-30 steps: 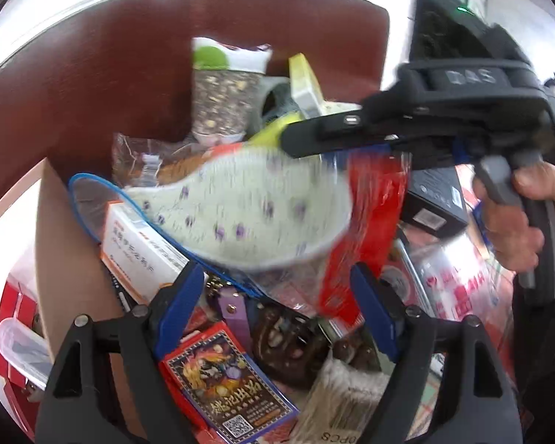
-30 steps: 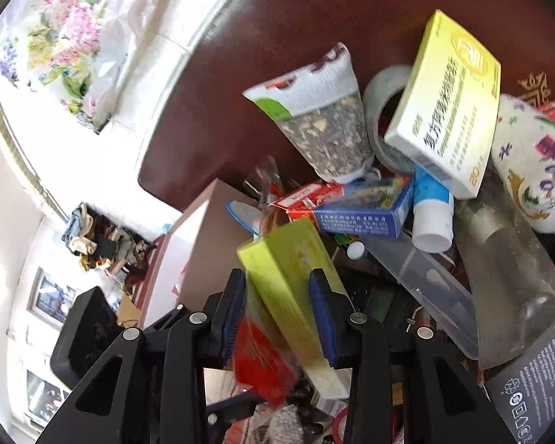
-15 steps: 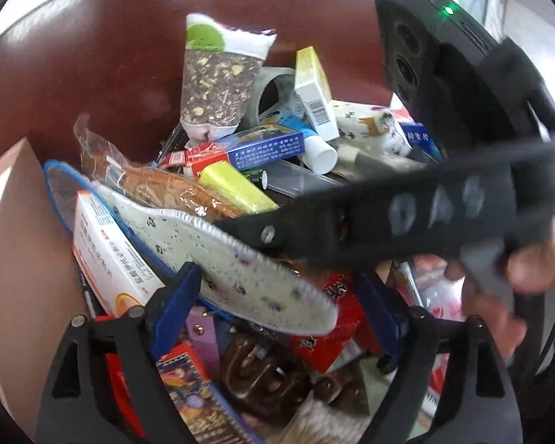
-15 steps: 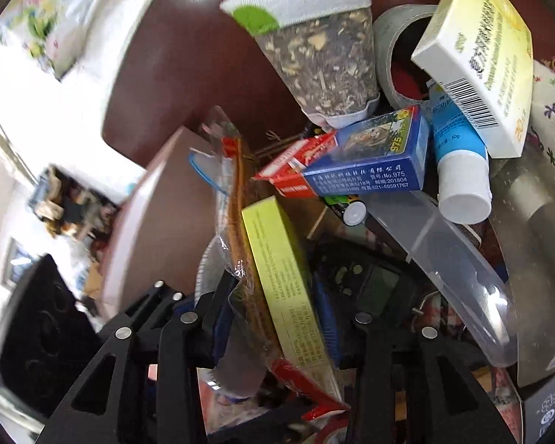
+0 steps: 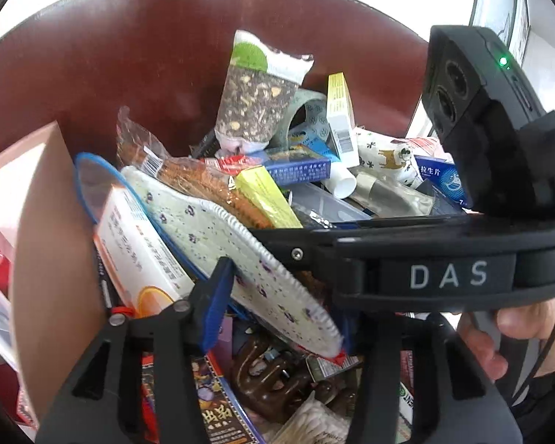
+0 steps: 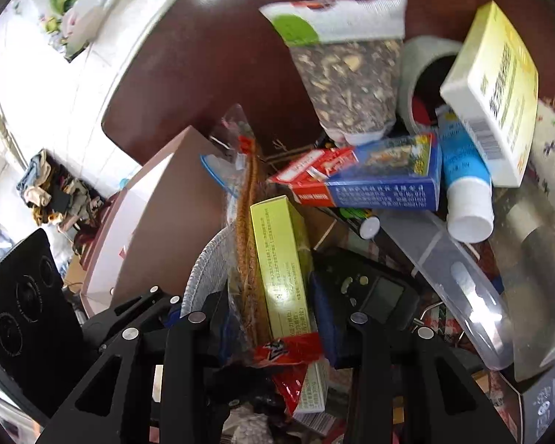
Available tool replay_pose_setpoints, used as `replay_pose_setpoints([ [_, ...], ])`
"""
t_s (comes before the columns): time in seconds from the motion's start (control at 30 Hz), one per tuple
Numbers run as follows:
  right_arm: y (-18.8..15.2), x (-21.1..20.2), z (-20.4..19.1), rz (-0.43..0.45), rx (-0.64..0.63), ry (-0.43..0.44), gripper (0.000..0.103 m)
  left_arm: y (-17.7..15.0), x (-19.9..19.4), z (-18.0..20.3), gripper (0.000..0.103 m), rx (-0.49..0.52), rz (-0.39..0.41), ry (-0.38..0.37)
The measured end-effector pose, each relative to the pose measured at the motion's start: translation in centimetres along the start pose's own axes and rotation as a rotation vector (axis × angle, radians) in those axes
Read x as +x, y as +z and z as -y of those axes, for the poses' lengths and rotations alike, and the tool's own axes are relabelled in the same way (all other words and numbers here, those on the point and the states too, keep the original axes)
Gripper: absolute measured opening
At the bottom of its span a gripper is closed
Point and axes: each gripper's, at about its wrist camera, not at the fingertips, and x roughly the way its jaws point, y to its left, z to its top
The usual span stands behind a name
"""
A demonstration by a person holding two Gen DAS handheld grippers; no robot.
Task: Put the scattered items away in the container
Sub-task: 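Close the right tool on the floral insole lying on the pile, then lift the insole with the right tool and drop it into the white box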
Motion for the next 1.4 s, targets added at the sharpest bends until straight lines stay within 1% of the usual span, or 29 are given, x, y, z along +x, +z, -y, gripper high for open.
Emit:
replay_pose_setpoints([
  [0.1, 0.2, -0.7, -0.6, 0.022, -0.017, 0.009, 0.040, 0.2, -1.3, 0.3, 0.044, 0.007, 0.022, 0.004],
  [0.33, 0.3, -1.1, -1.4, 0.037, -0.037, 0.002, 0.039, 0.5, -1.7, -0.1, 0.043, 0.019, 0.032, 0.016],
  [0.37, 0.3, -1.2, -1.5, 0.040, -0.040, 0.002, 0.039, 0.8, -0.8, 0.1, 0.043, 0.020, 0.034, 0.019],
  [0.63, 0.7, -1.7, -2.6, 0.062, -0.055, 0.015, 0.040, 1.0, -1.9, 0.1, 0.043, 0.030, 0.052, 0.035],
  [0.83, 1.0, -2.9, -4.0, 0.098, -0.091, 0.019, 0.039, 1.4, -3.9, 0.1, 0.043, 0.040, 0.088, 0.044],
  [1.03, 1.2, -4.4, -6.5, 0.145, -0.145, 0.011, 0.040, 1.9, -6.4, -0.3, 0.042, 0.033, 0.141, 0.049],
  [1.27, 1.6, -5.2, -9.5, 0.175, -0.201, 0.025, 0.039, 2.2, -9.1, -1.5, 0.042, 0.014, 0.198, 0.076],
  [1.4, 2.0, -5.4, -11.7, 0.194, -0.232, 0.036, 0.039, 2.3, -11.0, -2.8, 0.041, -0.010, 0.238, 0.077],
])
